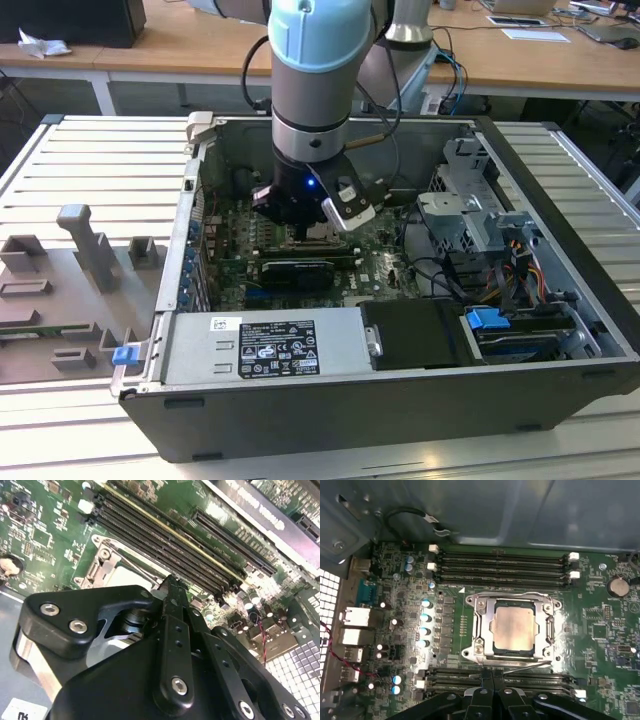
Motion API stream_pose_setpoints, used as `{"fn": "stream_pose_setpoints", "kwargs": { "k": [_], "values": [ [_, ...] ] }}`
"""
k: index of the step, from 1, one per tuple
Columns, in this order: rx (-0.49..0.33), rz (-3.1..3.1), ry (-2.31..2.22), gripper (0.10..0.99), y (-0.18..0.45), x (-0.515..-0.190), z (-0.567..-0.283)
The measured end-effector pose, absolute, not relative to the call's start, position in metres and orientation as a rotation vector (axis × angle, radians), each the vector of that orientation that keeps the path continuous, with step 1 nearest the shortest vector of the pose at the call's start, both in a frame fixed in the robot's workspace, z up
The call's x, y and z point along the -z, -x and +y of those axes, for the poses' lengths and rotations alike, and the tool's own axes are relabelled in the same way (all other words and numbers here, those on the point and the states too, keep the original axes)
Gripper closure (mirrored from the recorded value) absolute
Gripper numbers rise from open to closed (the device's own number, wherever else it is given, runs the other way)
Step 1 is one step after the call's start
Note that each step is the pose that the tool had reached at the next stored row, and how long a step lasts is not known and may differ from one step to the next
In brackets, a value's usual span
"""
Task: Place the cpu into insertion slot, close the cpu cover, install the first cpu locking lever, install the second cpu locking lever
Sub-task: 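Install the second cpu locking lever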
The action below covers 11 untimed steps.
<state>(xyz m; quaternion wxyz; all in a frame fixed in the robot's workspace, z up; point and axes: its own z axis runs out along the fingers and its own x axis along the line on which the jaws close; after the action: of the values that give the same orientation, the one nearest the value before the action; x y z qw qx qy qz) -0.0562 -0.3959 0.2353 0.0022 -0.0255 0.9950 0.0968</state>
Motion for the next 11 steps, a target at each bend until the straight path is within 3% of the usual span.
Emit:
{"fn": "stream_pose_setpoints", "kwargs": {
  "k": [11],
  "values": [
    [-0.402,3.110,0.128,0.980,0.072,-0.213,-0.400]
  ]
}}
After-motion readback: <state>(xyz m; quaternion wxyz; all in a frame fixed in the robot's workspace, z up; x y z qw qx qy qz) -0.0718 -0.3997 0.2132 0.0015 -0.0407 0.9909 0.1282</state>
